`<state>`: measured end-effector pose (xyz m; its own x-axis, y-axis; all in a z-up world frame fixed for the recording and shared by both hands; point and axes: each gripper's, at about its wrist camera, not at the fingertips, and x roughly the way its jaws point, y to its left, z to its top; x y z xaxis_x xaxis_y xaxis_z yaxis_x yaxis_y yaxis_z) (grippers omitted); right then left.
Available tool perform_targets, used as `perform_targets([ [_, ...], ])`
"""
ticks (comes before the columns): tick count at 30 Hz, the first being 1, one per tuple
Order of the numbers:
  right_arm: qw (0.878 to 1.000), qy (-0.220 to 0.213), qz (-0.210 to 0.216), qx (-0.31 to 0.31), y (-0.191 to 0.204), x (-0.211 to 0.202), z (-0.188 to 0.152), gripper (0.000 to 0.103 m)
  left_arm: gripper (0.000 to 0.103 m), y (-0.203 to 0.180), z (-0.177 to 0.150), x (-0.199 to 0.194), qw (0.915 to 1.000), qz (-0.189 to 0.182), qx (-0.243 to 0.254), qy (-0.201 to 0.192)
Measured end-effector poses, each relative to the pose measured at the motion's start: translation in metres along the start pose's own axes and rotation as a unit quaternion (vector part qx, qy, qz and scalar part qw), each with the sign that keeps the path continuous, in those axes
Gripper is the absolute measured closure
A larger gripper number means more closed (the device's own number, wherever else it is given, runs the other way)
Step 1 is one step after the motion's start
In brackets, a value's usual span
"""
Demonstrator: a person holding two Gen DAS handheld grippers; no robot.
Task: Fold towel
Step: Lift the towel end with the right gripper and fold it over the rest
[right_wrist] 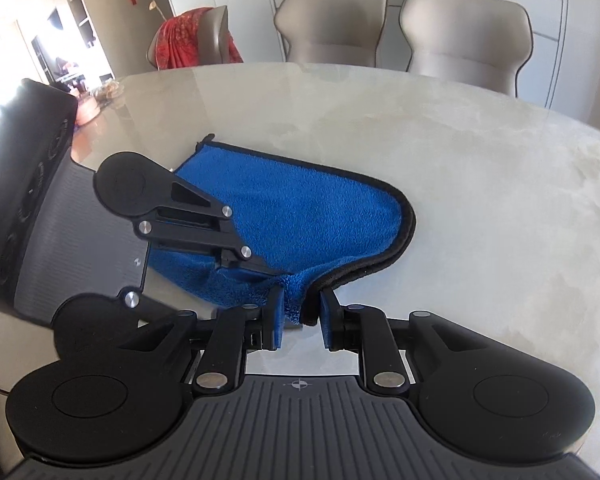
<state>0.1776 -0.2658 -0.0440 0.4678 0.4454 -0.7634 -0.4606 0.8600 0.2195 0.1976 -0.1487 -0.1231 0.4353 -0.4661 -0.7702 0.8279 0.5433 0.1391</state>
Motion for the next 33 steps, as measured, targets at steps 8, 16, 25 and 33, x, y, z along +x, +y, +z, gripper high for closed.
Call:
perform_targets([
  [8, 0.989, -0.033, 0.017, 0.142, -0.042, -0.005, 0.000, 0.037, 0.095, 0.027, -0.004, -0.015, 0.9970, 0.016, -0.070, -0.030],
  [16, 0.934, 0.002, 0.081, 0.348, -0.089, 0.033, -0.005, 0.031, 0.095, 0.018, -0.005, -0.018, 0.9973, 0.029, -0.057, -0.037],
  [25, 0.857, -0.020, 0.151, 0.492, -0.120, 0.043, -0.027, 0.016, 0.094, 0.012, -0.001, -0.025, 0.9974, 0.014, -0.037, -0.060],
  [33, 0.835, -0.012, 0.183, 0.519, -0.125, 0.077, -0.022, 0.017, 0.092, 0.003, -0.001, -0.019, 0.9981, 0.005, -0.010, -0.060],
])
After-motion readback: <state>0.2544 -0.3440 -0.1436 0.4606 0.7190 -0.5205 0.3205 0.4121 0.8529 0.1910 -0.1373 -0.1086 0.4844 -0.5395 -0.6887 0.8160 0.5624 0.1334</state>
